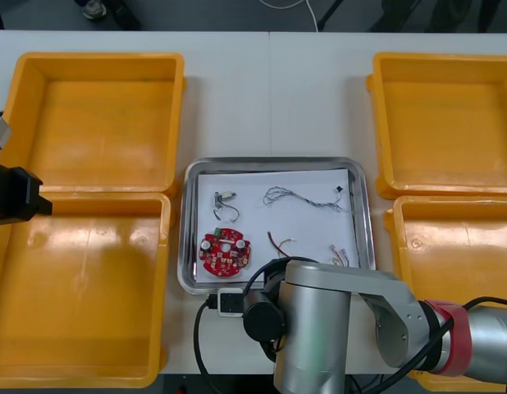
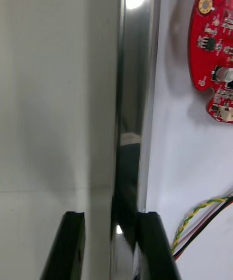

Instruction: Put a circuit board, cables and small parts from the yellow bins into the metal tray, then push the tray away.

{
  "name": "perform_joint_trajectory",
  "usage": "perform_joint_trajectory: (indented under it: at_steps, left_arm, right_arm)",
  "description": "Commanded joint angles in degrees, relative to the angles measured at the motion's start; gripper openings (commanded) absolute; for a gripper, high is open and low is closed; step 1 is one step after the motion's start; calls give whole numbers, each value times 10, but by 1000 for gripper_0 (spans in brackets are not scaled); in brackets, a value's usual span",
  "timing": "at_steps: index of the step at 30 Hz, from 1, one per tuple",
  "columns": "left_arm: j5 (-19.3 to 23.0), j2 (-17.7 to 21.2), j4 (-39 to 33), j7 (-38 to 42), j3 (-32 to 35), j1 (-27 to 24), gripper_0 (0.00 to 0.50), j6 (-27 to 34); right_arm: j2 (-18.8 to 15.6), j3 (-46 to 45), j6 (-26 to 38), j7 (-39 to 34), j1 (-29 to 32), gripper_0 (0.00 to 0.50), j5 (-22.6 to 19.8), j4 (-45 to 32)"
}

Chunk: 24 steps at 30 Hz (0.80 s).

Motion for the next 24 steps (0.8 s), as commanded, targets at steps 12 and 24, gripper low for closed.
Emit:
perform_joint_trajectory:
  at_steps: [12, 24]
  left_arm:
    - [4, 25, -16, 19, 17, 6, 500, 4]
    - [4, 25, -16, 19, 17, 6, 500, 4]
  right_arm:
    - [19, 22, -4, -16, 5, 0, 38, -5]
    - [12, 10, -16, -22, -10, 0, 64, -5]
